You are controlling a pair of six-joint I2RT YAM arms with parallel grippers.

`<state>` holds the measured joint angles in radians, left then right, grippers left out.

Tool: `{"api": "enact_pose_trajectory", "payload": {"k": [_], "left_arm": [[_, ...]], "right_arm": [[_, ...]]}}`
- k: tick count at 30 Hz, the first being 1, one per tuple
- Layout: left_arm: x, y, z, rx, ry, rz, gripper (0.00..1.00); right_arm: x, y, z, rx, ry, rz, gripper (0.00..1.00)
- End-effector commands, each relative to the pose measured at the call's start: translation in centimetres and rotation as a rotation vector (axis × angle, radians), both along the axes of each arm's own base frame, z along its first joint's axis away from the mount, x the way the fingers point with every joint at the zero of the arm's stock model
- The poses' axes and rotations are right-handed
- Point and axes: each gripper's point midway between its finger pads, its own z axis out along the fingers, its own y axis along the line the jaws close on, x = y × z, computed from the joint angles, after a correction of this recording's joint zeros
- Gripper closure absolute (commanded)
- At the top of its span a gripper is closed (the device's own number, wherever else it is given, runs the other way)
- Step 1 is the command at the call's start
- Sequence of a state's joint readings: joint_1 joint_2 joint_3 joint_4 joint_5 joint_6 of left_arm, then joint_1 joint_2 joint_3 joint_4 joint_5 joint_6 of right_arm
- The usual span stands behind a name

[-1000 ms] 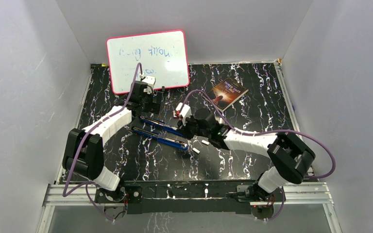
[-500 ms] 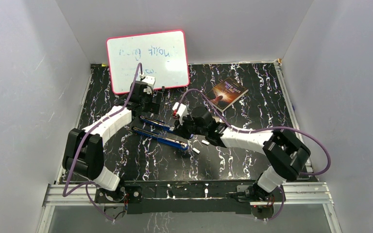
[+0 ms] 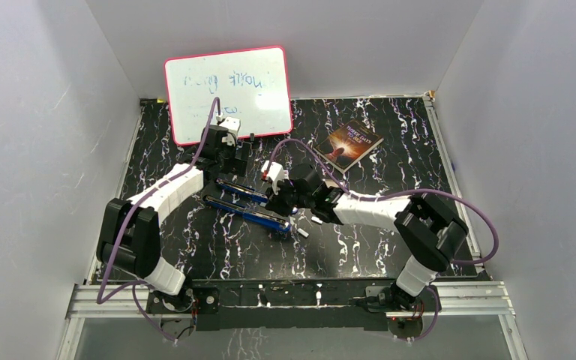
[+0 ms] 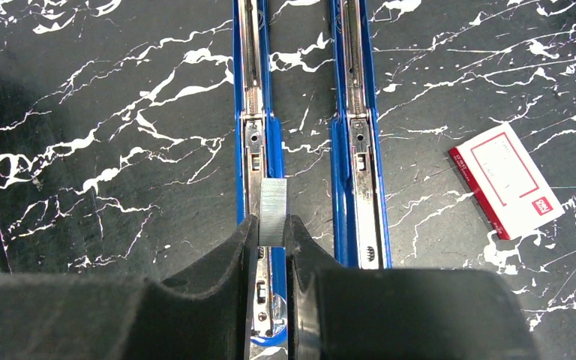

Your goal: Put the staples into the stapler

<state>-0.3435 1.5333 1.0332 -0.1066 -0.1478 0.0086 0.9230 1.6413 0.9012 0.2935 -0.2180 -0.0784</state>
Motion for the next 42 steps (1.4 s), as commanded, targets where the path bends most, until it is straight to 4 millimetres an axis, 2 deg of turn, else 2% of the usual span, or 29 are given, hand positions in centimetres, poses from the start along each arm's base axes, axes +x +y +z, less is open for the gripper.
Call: {"api": "enact_pose_trajectory", "payload": {"k": [1,12,23,32,42], "left_arm": [[0.4,-0.1,1.1,0.012,-0.024,-0.007,0.02],[0.2,-0.3,0.4,0.035,-0.013,-0.022,0.02],[0.1,-0.5,0.2,0.05,-0.008,-0.032,0.02],[0.0,-0.7,0.2,0.06,-0.012,-0.039,0.02],[-0.1,-0.9,0.3,0.065,-0.013,-0.048,0.02]], "right_arm": [[0.7,1.2,1.9,0.038,-0.02,0.012,1.0],[1.0,1.0,0.8,0.007,-0.009,-0.051,1.0],[-1.0,2.0,0.4,0.019,0.016,0.048,1.0],[-1.8,1.6,-0.7,-0.008,0.036,0.056,1.0],[-1.3,1.2,-1.5,-0.046,0.043,0.002,1.0]]}}
